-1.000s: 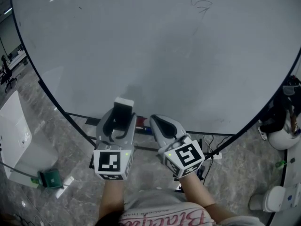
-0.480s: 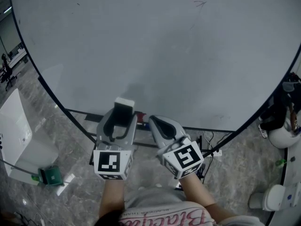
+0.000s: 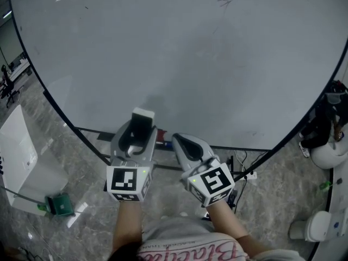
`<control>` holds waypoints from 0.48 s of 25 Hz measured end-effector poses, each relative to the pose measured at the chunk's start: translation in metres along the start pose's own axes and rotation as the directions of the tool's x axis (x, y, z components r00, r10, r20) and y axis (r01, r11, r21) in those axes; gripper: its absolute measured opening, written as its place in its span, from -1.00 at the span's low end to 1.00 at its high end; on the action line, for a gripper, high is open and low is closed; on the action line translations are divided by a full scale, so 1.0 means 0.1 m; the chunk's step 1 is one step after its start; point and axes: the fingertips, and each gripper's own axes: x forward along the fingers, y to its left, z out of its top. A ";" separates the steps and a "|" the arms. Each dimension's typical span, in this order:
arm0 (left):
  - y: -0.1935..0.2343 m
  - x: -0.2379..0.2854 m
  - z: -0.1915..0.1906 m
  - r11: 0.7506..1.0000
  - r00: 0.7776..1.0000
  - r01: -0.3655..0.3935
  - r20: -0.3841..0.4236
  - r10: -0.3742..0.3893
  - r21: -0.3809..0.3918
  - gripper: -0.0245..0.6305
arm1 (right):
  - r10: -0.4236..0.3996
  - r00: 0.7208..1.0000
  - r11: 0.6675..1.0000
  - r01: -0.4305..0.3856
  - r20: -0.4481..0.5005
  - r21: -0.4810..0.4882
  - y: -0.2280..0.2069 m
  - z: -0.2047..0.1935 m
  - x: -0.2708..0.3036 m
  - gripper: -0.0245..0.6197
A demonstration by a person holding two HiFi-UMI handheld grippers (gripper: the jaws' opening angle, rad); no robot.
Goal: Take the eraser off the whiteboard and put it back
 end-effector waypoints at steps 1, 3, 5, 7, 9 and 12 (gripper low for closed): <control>0.02 0.05 0.00 1.000 1.000 -0.001 -0.002 0.001 0.007 -0.19 | -0.003 1.000 1.000 0.003 0.001 0.003 -0.01 0.00 -0.01 -0.92; 0.07 0.19 0.00 1.000 1.000 -0.003 -0.009 0.004 0.029 -0.19 | -0.007 1.000 1.000 0.007 0.009 0.004 -0.03 0.00 -0.02 -0.92; 0.12 0.34 -0.01 0.998 1.000 -0.005 -0.021 0.006 0.055 -0.19 | -0.017 1.000 1.000 0.017 0.012 0.002 -0.07 0.02 -0.03 -0.92; 0.17 0.51 -0.02 0.997 0.999 -0.007 -0.040 0.010 0.073 -0.19 | -0.020 1.000 1.000 0.020 0.013 -0.005 -0.10 0.03 -0.02 -0.92; 0.23 0.65 -0.04 0.997 0.998 -0.015 -0.060 0.020 0.081 -0.19 | -0.022 1.000 1.000 0.022 0.012 -0.005 -0.11 0.02 -0.01 -0.92; 0.29 0.85 -0.04 0.995 0.996 -0.025 -0.077 0.032 0.098 -0.19 | -0.020 1.000 1.000 0.020 0.022 -0.015 -0.13 0.05 0.03 -0.92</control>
